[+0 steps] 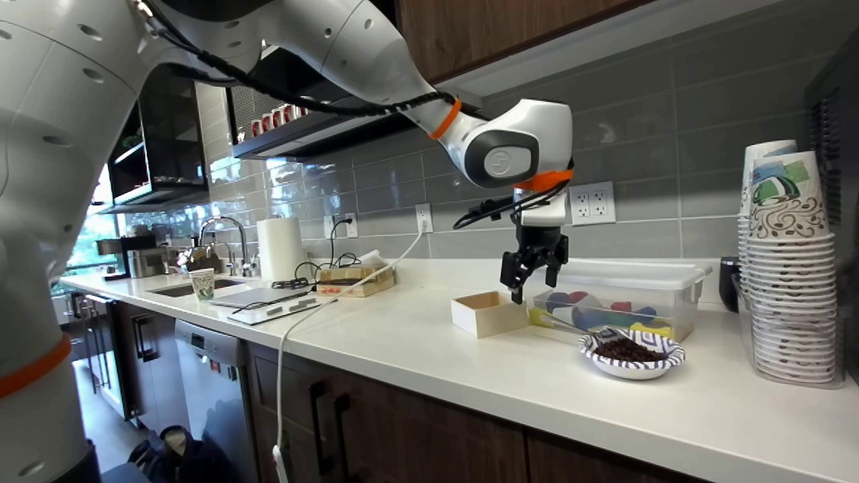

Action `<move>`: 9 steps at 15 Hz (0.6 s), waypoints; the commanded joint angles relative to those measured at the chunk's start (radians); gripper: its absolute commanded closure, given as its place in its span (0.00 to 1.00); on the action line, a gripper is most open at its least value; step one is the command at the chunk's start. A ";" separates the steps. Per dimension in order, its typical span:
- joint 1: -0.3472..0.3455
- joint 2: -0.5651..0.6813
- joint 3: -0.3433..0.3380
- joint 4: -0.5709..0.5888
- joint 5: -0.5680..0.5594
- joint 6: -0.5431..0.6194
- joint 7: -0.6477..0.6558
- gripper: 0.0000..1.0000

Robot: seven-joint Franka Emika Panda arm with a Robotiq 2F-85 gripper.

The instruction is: Use the cake spatula to stir the contents in the black and white bowl.

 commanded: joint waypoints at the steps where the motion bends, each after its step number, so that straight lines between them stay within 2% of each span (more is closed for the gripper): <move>1: -0.022 0.060 0.011 0.075 0.015 -0.009 0.057 0.00; 9: -0.040 0.173 0.022 0.205 -0.010 -0.044 0.126 0.00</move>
